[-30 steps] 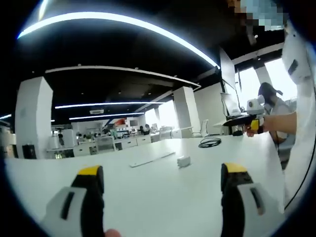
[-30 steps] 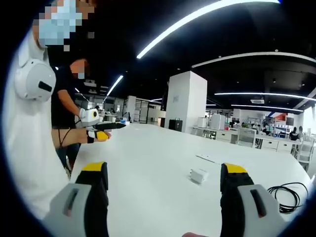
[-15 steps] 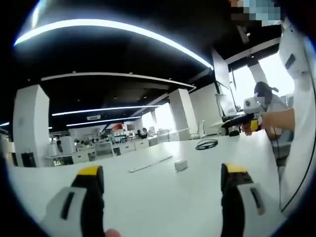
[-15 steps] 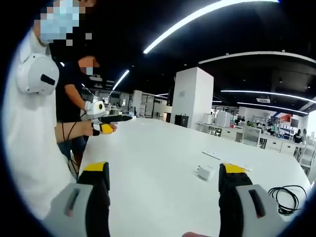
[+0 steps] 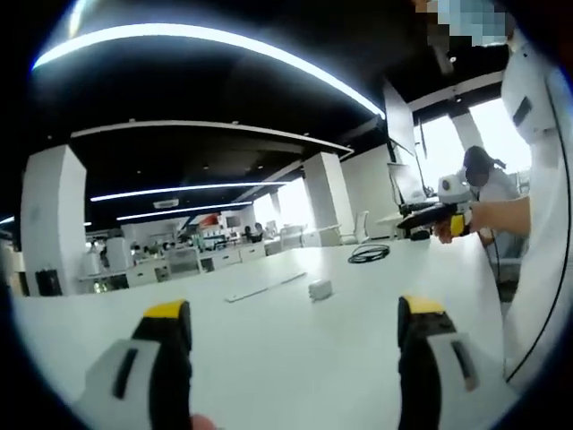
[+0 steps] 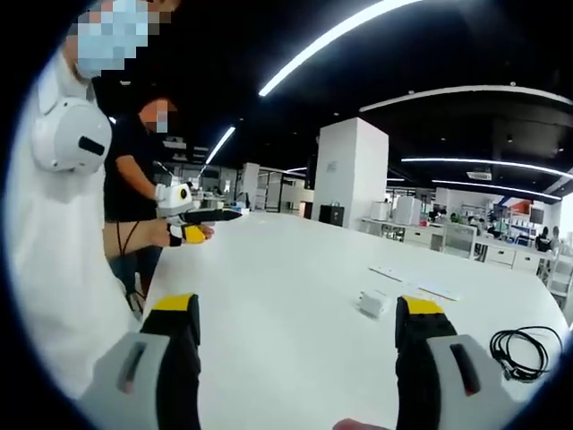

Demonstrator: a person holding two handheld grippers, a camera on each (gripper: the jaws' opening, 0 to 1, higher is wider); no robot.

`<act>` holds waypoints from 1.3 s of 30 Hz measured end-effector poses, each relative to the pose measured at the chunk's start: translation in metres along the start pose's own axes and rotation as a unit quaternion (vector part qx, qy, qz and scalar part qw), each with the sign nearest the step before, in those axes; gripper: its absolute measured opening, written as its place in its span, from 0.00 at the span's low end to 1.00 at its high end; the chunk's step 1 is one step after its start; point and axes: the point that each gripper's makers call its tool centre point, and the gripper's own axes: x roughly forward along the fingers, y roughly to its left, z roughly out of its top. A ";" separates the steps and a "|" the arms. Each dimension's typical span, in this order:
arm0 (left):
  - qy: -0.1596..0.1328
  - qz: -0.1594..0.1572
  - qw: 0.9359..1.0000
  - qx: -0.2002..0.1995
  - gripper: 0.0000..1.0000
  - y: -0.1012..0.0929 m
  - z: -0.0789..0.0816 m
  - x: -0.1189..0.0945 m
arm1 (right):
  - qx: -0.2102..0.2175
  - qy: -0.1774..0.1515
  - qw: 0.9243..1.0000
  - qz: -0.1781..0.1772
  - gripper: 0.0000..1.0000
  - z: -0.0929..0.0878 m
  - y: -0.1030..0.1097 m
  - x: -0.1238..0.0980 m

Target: Plug the desk Type‑C cable into the charger adapter.

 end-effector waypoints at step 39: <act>-0.001 0.002 1.000 0.012 0.96 0.008 0.008 -0.001 | -0.011 0.008 1.000 0.003 0.92 0.003 0.002 0.014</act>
